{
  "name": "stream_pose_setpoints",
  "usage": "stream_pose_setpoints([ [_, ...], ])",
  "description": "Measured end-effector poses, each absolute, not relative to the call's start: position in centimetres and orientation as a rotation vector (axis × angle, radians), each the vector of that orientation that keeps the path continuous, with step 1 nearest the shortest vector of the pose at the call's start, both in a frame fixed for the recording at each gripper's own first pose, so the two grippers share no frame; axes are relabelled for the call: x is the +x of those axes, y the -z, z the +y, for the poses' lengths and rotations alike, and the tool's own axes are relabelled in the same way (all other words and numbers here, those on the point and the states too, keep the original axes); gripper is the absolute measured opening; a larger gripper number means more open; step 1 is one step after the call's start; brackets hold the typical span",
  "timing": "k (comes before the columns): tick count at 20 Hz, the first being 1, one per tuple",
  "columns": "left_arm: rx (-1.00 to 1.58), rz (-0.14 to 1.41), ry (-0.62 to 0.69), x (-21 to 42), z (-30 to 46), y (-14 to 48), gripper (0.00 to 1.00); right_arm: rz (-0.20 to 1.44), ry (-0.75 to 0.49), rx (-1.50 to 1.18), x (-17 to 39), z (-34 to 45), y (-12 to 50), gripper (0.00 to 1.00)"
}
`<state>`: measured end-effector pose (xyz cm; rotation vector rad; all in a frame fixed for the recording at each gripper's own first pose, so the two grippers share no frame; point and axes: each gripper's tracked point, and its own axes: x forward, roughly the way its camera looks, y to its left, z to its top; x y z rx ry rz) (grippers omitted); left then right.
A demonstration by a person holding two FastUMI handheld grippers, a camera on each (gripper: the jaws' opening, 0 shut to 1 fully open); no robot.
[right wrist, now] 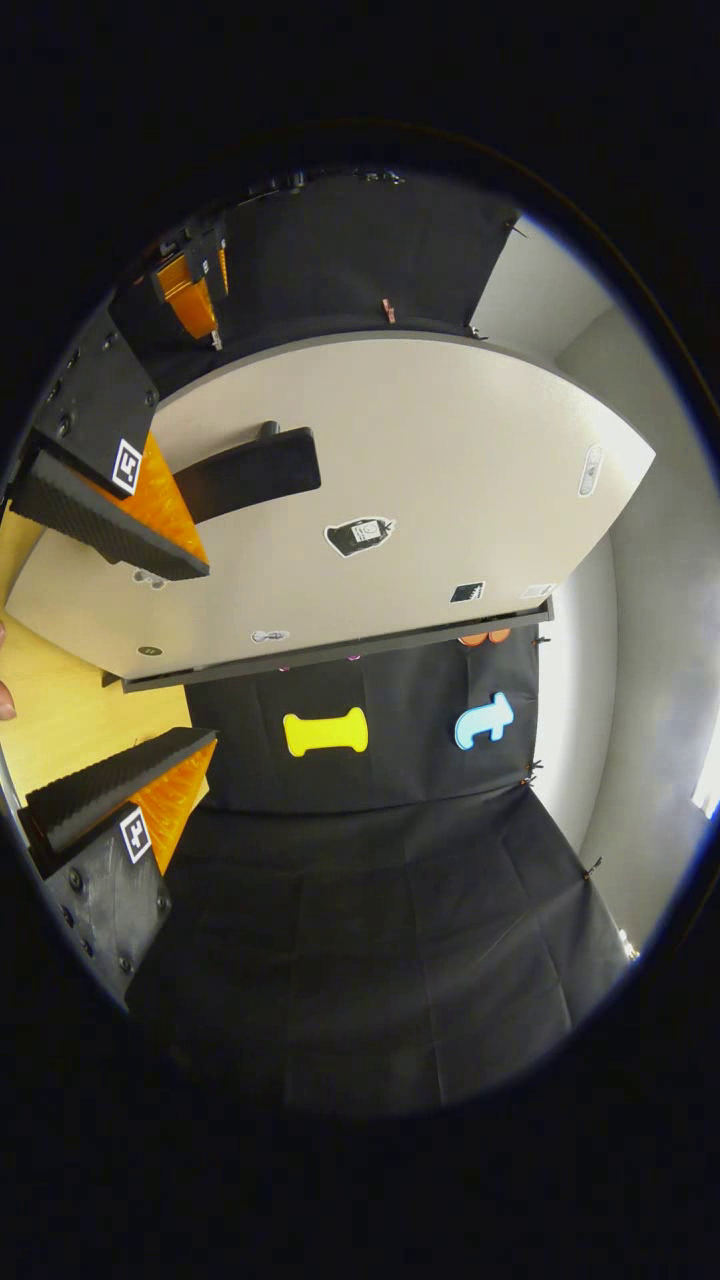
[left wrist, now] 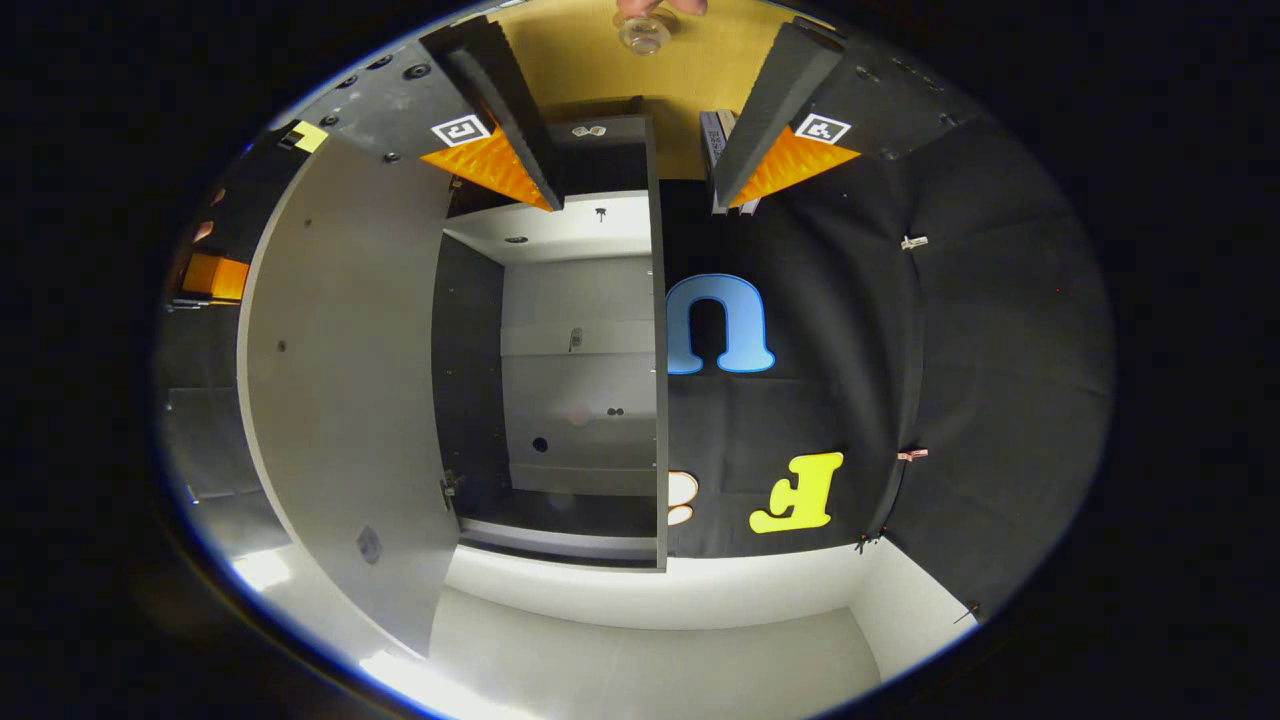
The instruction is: Open the cabinet door with the right hand, grasp the bottle in the cabinet with the left hand and place it on the coaster, then close the cabinet door with the right hand.
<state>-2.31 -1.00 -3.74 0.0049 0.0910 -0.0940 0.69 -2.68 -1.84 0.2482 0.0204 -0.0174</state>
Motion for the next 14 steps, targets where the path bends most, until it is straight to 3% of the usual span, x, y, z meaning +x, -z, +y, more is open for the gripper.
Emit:
stream_pose_setpoints([
  [10,0.016,0.079,0.102,-3.1,-1.6,3.2,0.95,0.026,-0.095,0.221,3.1,3.1,1.3,0.97],
  [14,0.020,0.079,0.089,-3.2,-1.4,3.1,0.94,0.054,-0.210,0.205,3.7,7.6,2.6,0.97],
])
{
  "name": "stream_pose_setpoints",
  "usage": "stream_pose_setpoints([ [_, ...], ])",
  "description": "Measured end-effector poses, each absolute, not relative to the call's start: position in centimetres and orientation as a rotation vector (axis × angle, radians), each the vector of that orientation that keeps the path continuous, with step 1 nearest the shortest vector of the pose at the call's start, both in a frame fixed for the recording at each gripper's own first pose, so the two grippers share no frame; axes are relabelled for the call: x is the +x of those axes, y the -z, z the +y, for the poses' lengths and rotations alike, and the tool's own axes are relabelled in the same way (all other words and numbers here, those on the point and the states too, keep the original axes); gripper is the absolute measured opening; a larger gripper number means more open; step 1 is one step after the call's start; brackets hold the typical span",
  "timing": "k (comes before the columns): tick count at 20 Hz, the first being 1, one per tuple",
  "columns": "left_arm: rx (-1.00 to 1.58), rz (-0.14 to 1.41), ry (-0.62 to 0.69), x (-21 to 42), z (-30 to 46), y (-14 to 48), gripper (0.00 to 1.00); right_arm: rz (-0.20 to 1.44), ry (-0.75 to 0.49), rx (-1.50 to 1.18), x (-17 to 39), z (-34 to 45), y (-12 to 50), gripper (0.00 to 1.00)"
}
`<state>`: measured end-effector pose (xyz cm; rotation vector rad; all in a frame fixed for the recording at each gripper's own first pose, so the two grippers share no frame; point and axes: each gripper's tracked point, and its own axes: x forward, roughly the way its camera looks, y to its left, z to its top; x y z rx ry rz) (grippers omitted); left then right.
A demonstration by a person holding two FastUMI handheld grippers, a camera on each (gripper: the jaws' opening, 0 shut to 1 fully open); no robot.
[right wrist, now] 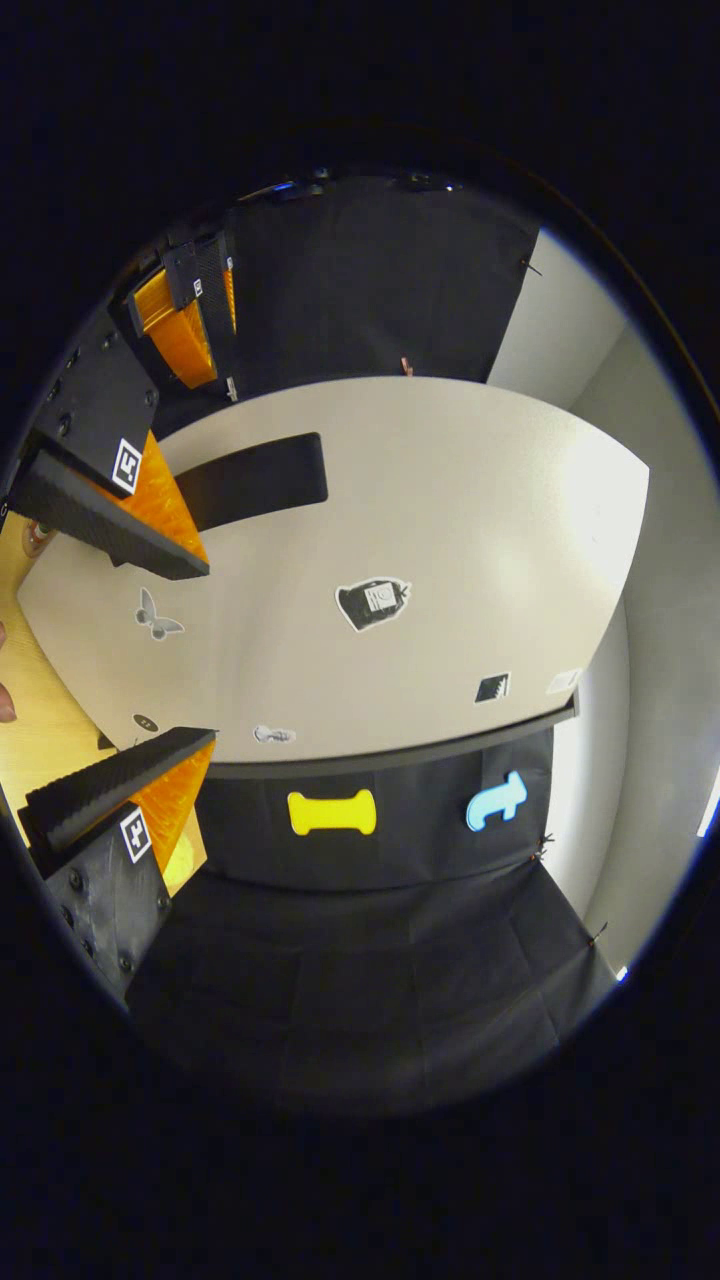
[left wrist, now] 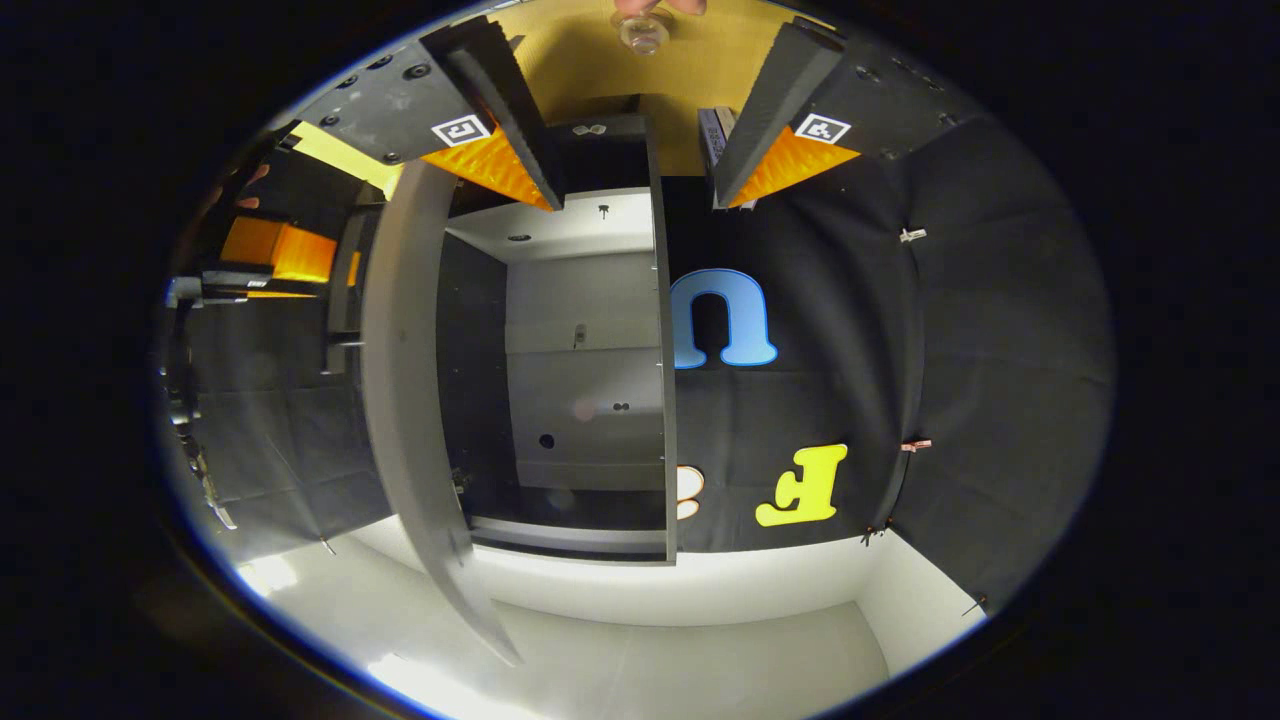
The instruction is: Open the cabinet door with the right hand, grasp the bottle in the cabinet with the left hand and place it on the coaster, then close the cabinet door with the right hand.
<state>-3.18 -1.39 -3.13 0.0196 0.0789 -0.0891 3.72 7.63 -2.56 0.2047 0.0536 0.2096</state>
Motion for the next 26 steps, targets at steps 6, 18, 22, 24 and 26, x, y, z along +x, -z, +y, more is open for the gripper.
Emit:
stream_pose_setpoints([
  [6,0.010,0.076,0.068,-2.9,-1.7,3.1,0.95,0.058,-0.280,0.197,2.8,9.6,2.7,0.98],
  [18,-0.004,0.042,0.052,-0.2,-6.0,2.5,0.95,0.035,-0.183,0.183,4.1,3.1,2.7,0.98],
  [22,-0.009,0.055,0.025,0.7,-7.7,2.9,0.95,0.033,-0.169,0.174,4.7,0.2,3.0,0.98],
  [24,-0.013,0.044,0.022,1.2,-8.6,2.9,0.95,0.028,-0.167,0.164,5.0,-0.9,3.1,0.98],
  [26,-0.021,0.036,0.021,1.7,-9.5,3.0,0.93,0.024,-0.170,0.155,5.4,-1.8,3.3,0.98],
])
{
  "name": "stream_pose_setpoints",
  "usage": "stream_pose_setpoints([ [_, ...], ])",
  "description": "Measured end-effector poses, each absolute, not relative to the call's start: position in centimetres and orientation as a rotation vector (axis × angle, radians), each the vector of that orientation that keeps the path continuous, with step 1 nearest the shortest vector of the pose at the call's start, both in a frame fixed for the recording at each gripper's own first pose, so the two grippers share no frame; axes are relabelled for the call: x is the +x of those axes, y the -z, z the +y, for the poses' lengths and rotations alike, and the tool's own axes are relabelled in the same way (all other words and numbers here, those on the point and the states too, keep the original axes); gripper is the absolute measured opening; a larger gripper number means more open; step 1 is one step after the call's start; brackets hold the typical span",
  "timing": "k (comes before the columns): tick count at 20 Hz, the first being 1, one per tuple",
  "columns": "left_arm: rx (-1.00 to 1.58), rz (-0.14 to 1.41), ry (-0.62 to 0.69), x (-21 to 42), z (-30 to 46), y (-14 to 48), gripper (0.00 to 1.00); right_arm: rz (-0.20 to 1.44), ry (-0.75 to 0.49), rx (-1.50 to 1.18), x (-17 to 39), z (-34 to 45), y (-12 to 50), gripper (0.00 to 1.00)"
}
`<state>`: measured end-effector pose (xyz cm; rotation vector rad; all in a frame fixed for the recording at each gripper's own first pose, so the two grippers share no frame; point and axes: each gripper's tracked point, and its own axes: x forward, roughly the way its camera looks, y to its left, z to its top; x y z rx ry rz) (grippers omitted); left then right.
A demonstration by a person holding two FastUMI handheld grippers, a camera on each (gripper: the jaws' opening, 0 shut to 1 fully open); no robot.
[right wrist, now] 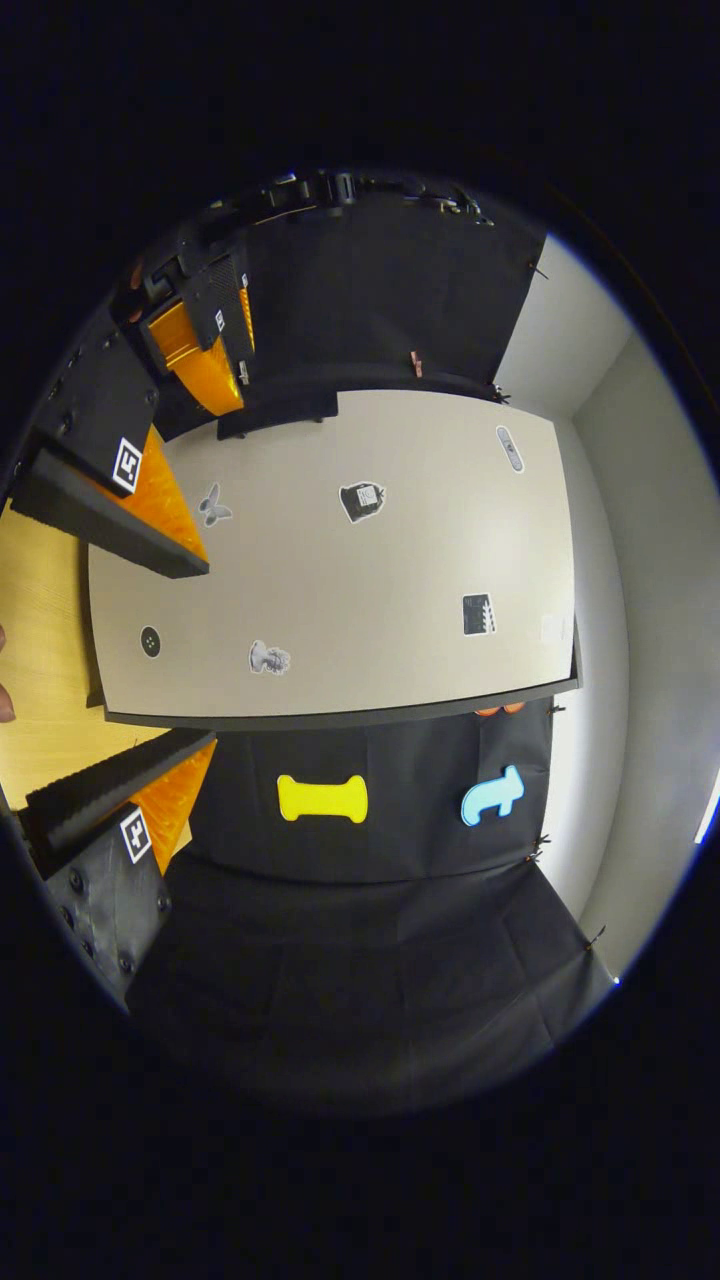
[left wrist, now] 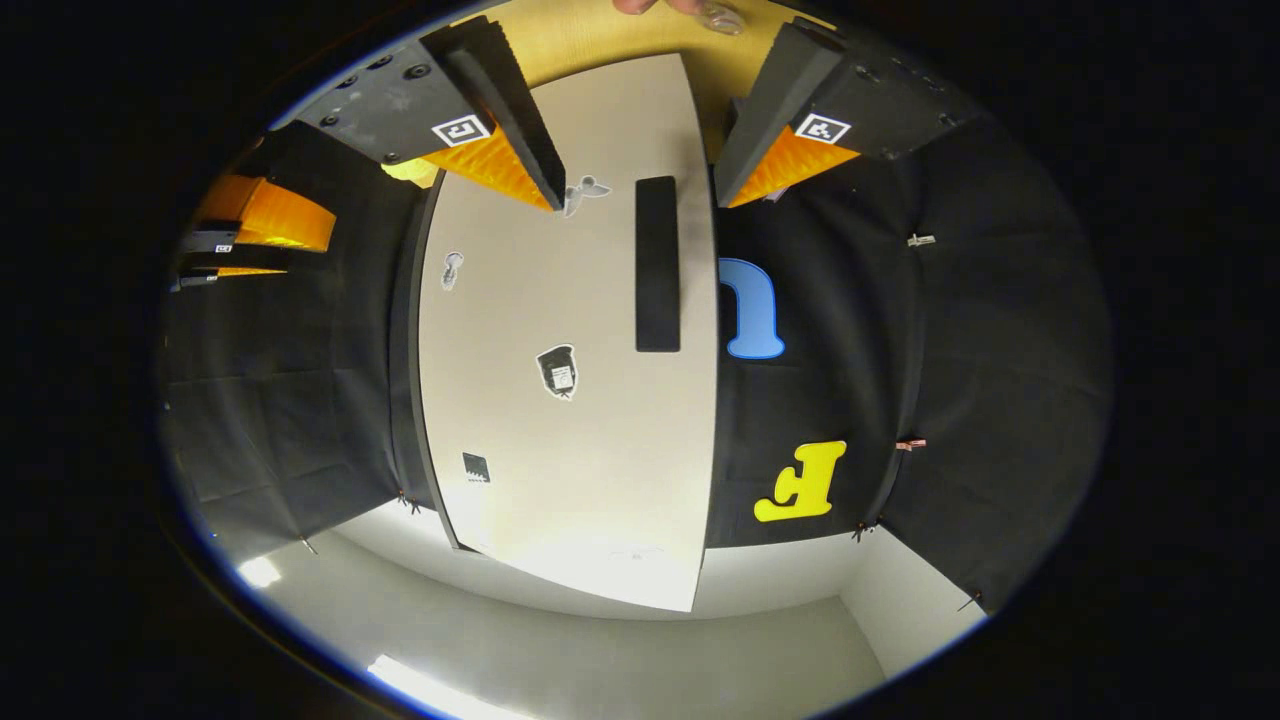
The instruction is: Open the cabinet door with the right hand, grasp the bottle in the cabinet with the left hand and place it on the coaster, then close the cabinet door with the right hand.
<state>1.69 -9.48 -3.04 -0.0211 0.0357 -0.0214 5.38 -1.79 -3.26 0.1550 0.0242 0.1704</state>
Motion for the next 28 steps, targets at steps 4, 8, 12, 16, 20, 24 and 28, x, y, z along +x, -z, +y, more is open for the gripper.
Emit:
stream_pose_setpoints([
  [4,-0.005,0.040,0.013,2.4,-10.4,3.8,0.95,0.021,-0.179,0.140,5.8,-3.0,3.5,0.98],
  [8,0.004,0.049,0.007,2.9,-11.4,4.4,0.95,0.010,-0.189,0.138,5.9,-3.9,3.5,0.98],
  [12,0.012,0.049,0.001,3.2,-12.2,4.4,0.95,0.013,-0.187,0.157,6.2,-4.9,3.6,0.98],
  [16,0.012,0.050,0.007,3.3,-12.9,4.5,0.95,0.001,-0.184,0.146,6.5,-5.3,3.1,0.98],
  [20,0.021,0.039,0.012,3.5,-13.5,4.2,0.95,-0.002,-0.198,0.133,6.6,-4.9,3.2,0.98],
  [24,0.023,0.043,0.015,3.7,-13.8,4.4,0.95,0.001,-0.205,0.138,6.6,-4.8,3.3,0.98],
  [28,0.023,0.042,0.019,3.7,-13.9,4.3,0.95,-0.001,-0.205,0.141,6.6,-4.9,3.2,0.98],
])
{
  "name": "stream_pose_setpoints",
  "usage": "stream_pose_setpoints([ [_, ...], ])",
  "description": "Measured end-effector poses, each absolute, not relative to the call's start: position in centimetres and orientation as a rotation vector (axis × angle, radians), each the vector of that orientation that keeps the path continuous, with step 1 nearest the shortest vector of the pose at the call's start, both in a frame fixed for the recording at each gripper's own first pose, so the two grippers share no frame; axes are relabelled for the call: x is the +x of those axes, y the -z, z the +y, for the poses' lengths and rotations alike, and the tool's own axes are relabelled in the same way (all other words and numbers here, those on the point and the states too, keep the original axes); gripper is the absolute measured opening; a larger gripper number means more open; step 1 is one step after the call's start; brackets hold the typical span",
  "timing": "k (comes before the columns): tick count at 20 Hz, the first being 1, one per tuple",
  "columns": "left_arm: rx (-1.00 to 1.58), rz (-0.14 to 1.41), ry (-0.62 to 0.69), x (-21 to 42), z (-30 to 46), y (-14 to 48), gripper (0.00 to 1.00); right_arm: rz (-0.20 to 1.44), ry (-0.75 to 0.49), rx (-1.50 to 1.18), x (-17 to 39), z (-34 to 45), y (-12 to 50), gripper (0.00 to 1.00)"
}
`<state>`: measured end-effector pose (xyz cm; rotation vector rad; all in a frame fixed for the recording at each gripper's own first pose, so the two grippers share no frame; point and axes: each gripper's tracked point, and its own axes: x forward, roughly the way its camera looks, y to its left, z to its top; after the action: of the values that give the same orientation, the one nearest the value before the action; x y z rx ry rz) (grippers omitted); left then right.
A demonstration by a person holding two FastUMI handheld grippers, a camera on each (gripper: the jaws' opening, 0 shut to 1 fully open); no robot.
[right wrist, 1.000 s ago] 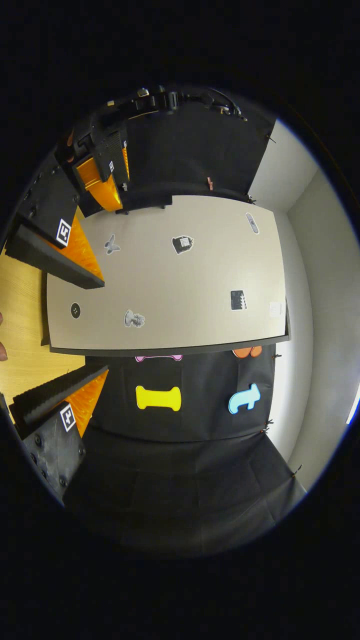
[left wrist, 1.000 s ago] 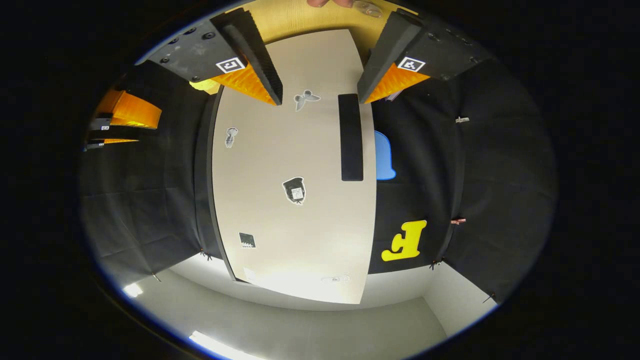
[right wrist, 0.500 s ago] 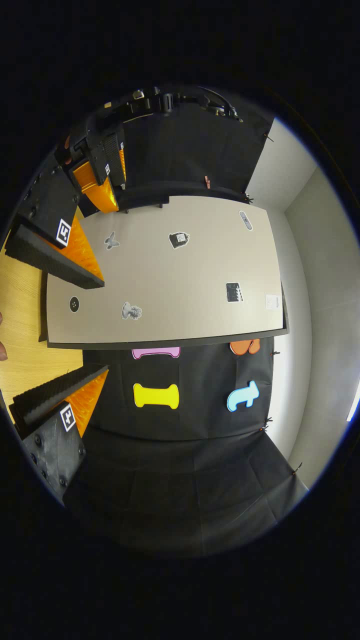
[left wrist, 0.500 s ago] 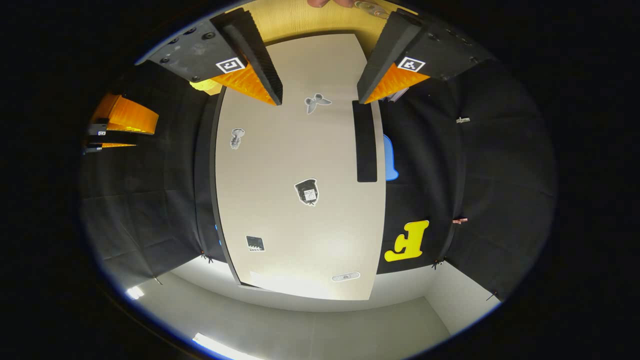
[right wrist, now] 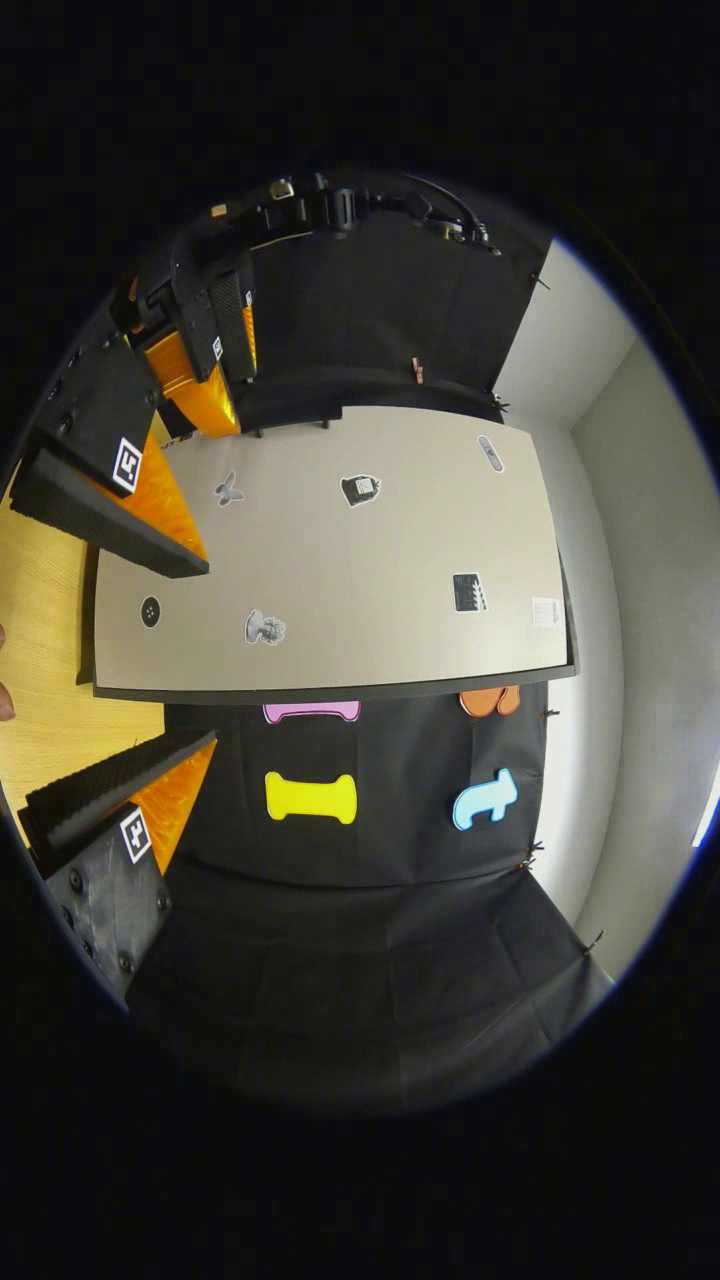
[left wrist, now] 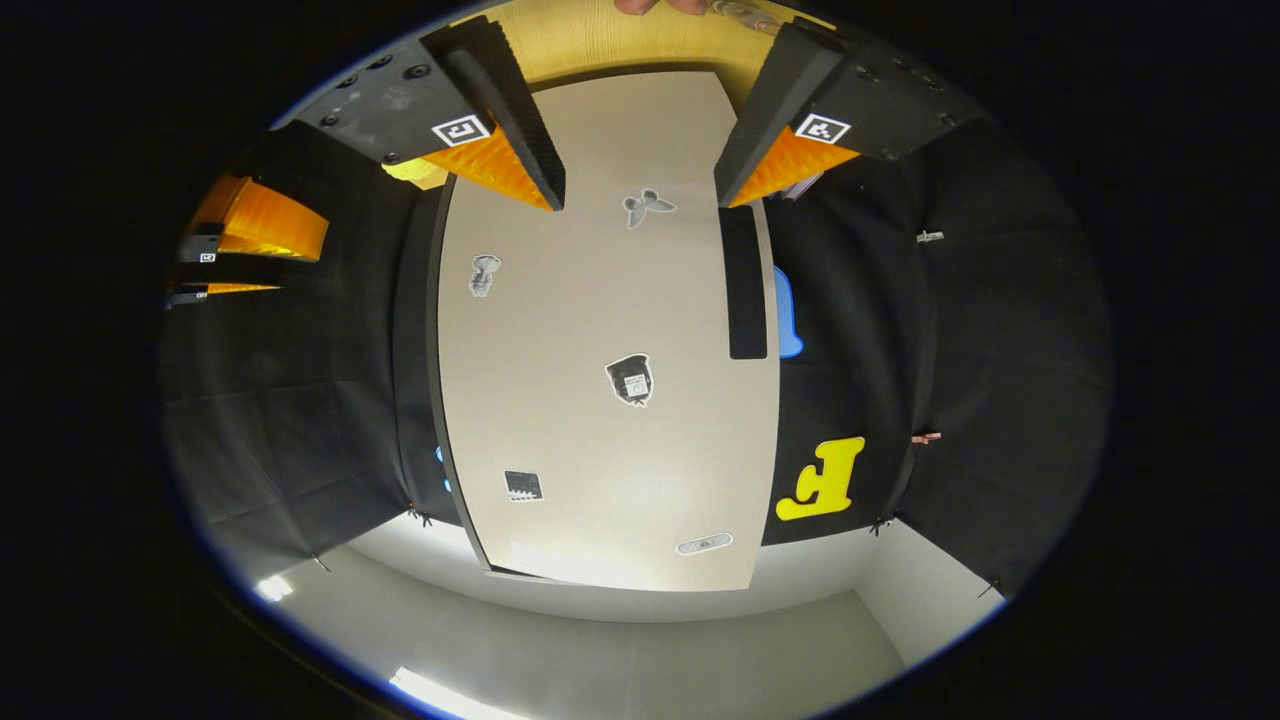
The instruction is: Open the cabinet door with the right hand, grasp the bottle in the cabinet with the left hand and place it on the coaster, then close the cabinet door with the right hand.
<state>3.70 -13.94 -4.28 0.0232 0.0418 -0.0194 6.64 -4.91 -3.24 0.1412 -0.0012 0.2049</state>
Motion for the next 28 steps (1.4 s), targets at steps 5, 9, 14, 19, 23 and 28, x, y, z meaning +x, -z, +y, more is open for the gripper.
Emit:
stream_pose_setpoints([
  [5,0.021,0.043,0.018,3.55,-13.95,4.37,0.95,-0.003,-0.207,0.135,6.47,-4.83,3.19,0.98],
  [9,0.025,0.041,0.018,3.48,-14.07,4.25,0.95,-0.004,-0.204,0.138,6.53,-5.00,3.10,0.98],
  [14,0.026,0.040,0.019,3.59,-14.15,4.21,0.95,-0.003,-0.204,0.138,6.42,-4.92,3.14,0.98],
  [19,0.027,0.038,0.023,3.71,-14.24,4.22,0.95,-0.002,-0.202,0.133,6.61,-5.07,3.29,0.98],
  [23,0.030,0.040,0.025,3.85,-14.45,4.28,0.95,-0.002,-0.200,0.134,6.80,-5.17,3.33,0.98],
  [28,0.032,0.038,0.032,3.97,-14.76,4.18,0.95,0.000,-0.198,0.133,6.99,-5.26,3.52,0.98],
])
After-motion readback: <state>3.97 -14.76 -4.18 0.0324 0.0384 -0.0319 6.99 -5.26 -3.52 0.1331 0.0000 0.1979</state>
